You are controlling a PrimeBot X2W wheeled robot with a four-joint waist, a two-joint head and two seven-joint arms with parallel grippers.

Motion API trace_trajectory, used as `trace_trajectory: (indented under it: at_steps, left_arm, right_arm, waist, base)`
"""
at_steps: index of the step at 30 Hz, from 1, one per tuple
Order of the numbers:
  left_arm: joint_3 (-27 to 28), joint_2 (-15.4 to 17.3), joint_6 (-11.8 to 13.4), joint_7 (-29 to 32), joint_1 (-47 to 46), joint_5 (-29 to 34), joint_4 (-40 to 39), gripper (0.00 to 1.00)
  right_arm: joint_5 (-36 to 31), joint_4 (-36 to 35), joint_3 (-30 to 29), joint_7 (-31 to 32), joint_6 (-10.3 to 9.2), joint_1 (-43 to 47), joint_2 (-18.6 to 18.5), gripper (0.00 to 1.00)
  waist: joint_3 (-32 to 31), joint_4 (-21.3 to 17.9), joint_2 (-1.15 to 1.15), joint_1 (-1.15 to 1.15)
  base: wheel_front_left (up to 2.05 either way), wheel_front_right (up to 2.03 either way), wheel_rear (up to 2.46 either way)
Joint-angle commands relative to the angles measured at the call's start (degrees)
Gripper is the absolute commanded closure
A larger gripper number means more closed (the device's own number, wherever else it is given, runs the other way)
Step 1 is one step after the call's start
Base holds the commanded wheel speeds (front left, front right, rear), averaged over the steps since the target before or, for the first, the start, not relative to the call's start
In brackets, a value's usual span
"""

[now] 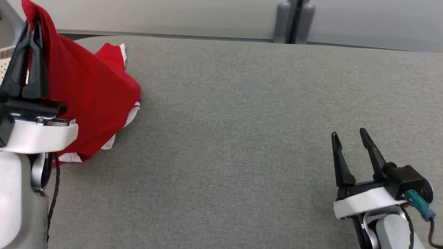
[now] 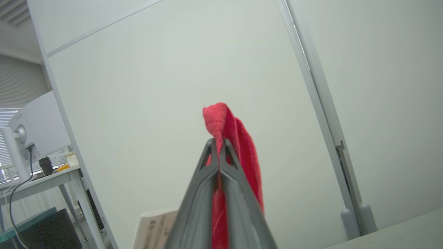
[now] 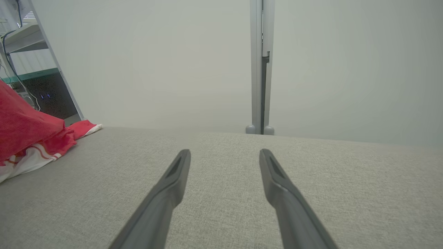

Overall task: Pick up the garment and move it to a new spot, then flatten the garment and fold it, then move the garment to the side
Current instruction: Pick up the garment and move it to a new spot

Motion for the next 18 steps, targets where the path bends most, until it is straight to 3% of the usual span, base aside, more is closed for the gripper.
trace_trajectory:
  at_steps: [1, 10, 18]
  left_arm:
    - [0.1, 0.1, 0.2, -0.1, -0.7, 0.8, -2.3, 1.00]
    - [-2.9, -0.7, -0.6, 1.1, -5.8, 1.4, -9.0, 1.00]
    - [-12.5, -4.6, -1.9, 4.8, -13.8, 3.1, -7.2, 1.00]
  right_arm:
    - [0.5, 0.2, -0.2, -0.1, -0.02, -0.7, 0.3, 0.00]
    - [1.8, 0.0, -0.6, -0.1, -0.02, -1.6, 1.5, 0.00]
    - [3.0, -0.5, -1.0, -0.1, -0.01, -3.2, 1.8, 0.00]
  waist:
    - [-0.9, -1.2, 0.00, 0.00]
    - [-2.2, -6.7, 0.00, 0.00]
    - [0.2, -13.3, 0.00, 0.00]
  base:
    - [0.00, 0.00, 0.00]
    - [0.00, 0.00, 0.00]
    - [0.00, 0.00, 0.00]
